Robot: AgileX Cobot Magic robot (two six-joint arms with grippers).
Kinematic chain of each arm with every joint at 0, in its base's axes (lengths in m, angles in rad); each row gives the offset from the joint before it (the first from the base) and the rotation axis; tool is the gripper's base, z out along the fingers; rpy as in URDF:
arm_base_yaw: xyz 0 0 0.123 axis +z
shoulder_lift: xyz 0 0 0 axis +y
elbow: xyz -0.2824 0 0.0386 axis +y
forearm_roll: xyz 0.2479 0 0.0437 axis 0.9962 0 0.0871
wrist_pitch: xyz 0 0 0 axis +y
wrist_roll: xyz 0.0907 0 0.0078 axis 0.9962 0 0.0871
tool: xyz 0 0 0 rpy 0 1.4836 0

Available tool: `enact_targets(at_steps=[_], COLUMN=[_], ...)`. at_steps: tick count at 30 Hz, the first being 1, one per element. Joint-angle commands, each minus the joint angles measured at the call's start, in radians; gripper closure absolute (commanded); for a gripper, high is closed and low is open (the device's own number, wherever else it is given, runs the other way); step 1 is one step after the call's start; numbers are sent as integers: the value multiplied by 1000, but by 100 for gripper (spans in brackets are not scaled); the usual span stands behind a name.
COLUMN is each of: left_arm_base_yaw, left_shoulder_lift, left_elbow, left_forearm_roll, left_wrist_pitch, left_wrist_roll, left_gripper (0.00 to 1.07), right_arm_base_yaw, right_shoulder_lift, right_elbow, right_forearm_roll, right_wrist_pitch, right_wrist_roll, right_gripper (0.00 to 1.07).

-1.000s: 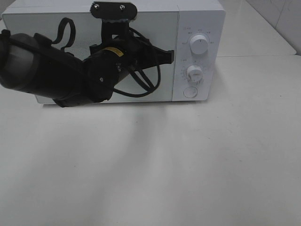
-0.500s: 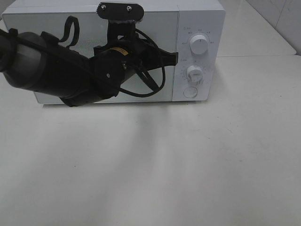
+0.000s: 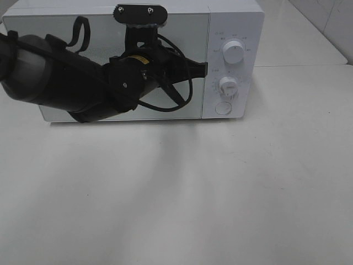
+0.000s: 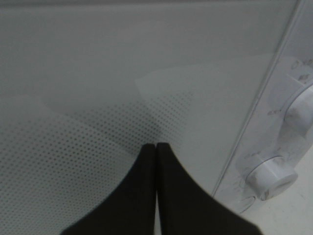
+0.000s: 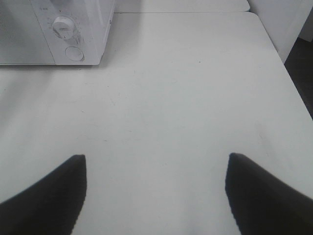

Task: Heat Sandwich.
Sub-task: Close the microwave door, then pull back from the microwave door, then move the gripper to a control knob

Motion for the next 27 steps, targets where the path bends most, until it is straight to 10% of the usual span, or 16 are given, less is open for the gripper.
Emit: enact_targets(at_steps=[1,19,23,26,27], left_arm_base_yaw=[31,31,31,31,31], left_shoulder_lift=[-30,-211,-257,-320,-320], left_elbow=[-19,148,194,257,257], left_forearm_roll=[-47,-78,-79,-80,-80], left_wrist_pitch=[23,371,446,528,528], left_wrist_roll=[1,77,77,77,77], left_gripper=[107,106,82,8,8], right_arm_base_yaw=[-8,-8,-8,-8,-8], right_shoulder_lift=[-28,-28,-28,-28,-28], right_elbow=[1,1,1,1,1], right_forearm_roll=[1,1,1,1,1], right_wrist_pitch=[-14,-14,-14,-14,-14], right_wrist_roll=[-8,-7,-7,-7,-7], right_gripper=[32,32,32,32,32])
